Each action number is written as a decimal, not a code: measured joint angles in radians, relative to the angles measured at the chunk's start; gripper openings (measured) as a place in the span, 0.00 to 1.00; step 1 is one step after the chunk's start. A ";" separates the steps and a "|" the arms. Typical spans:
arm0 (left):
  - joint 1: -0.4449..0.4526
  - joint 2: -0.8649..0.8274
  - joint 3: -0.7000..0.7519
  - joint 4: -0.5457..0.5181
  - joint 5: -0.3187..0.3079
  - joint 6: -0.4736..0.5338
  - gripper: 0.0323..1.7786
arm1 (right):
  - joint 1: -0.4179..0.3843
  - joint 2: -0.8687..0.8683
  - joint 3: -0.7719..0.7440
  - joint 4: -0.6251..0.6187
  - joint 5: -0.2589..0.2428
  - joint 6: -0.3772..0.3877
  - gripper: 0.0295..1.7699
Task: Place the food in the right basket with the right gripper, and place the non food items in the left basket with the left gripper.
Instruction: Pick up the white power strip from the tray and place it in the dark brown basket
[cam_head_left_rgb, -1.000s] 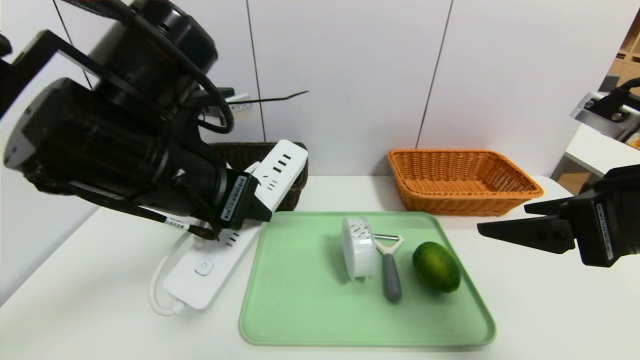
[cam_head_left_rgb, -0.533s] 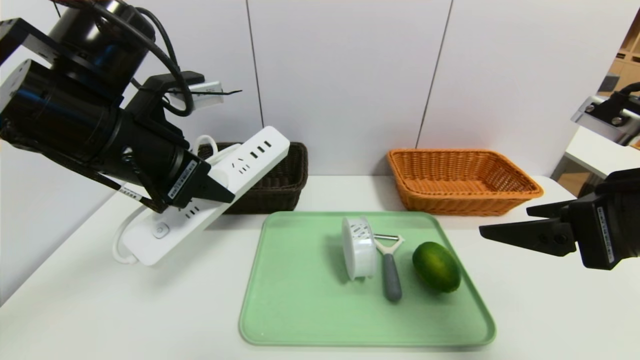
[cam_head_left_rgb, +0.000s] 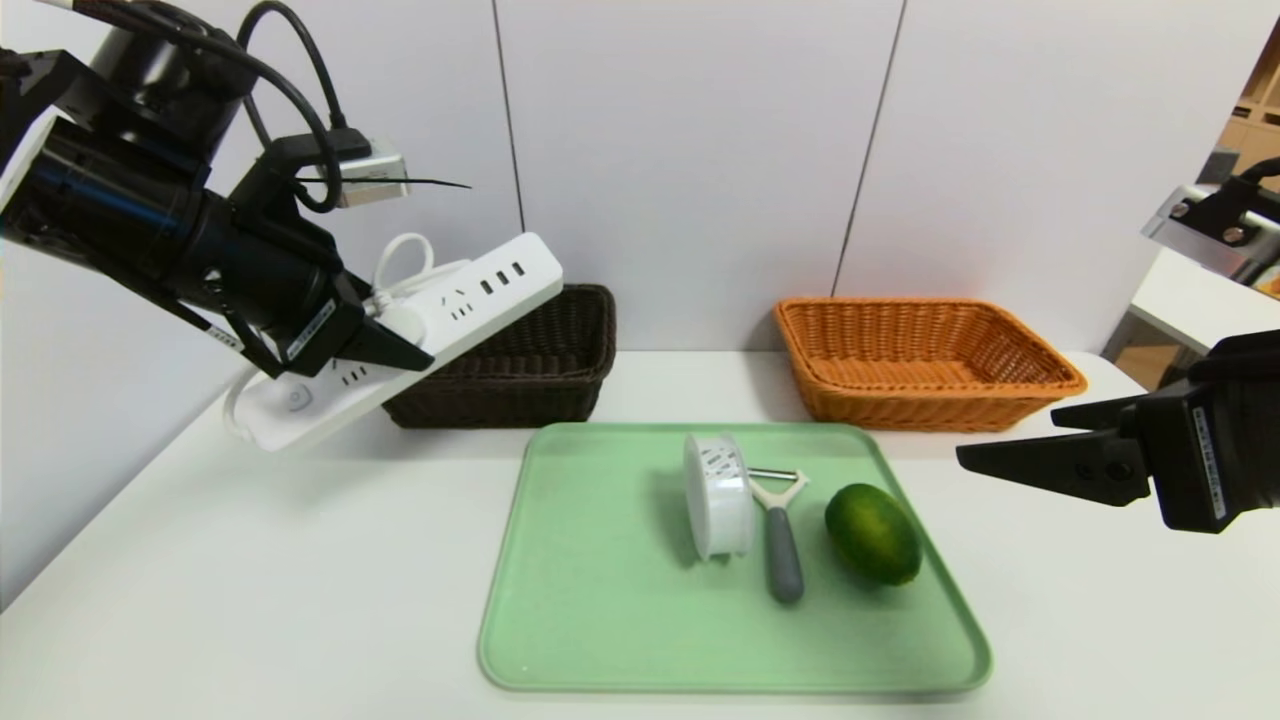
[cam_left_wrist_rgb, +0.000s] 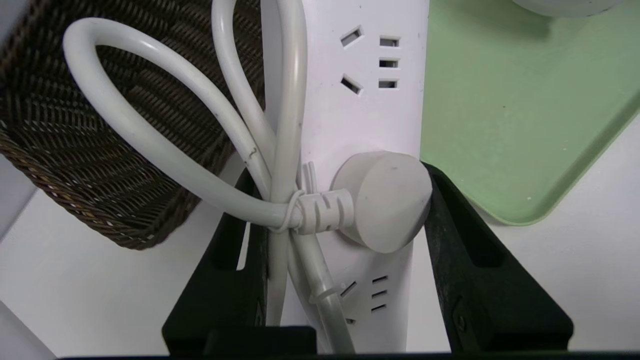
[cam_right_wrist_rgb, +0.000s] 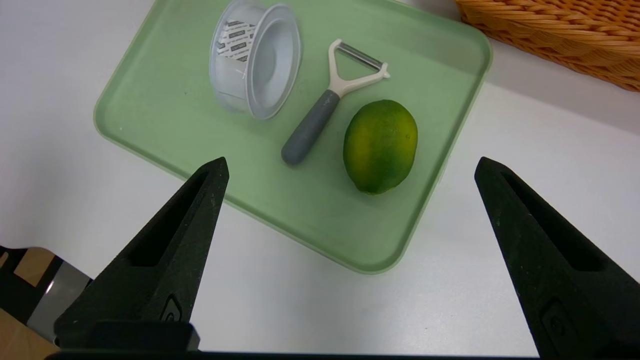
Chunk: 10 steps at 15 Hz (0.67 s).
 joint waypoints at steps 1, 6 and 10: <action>0.020 0.018 -0.027 0.001 -0.014 0.045 0.50 | -0.001 0.000 0.000 0.000 0.000 0.000 0.96; 0.080 0.150 -0.165 -0.011 -0.101 0.240 0.50 | -0.010 -0.002 0.003 0.002 0.000 0.001 0.96; 0.106 0.272 -0.208 -0.171 -0.157 0.258 0.50 | -0.015 -0.009 0.014 0.003 0.000 0.000 0.96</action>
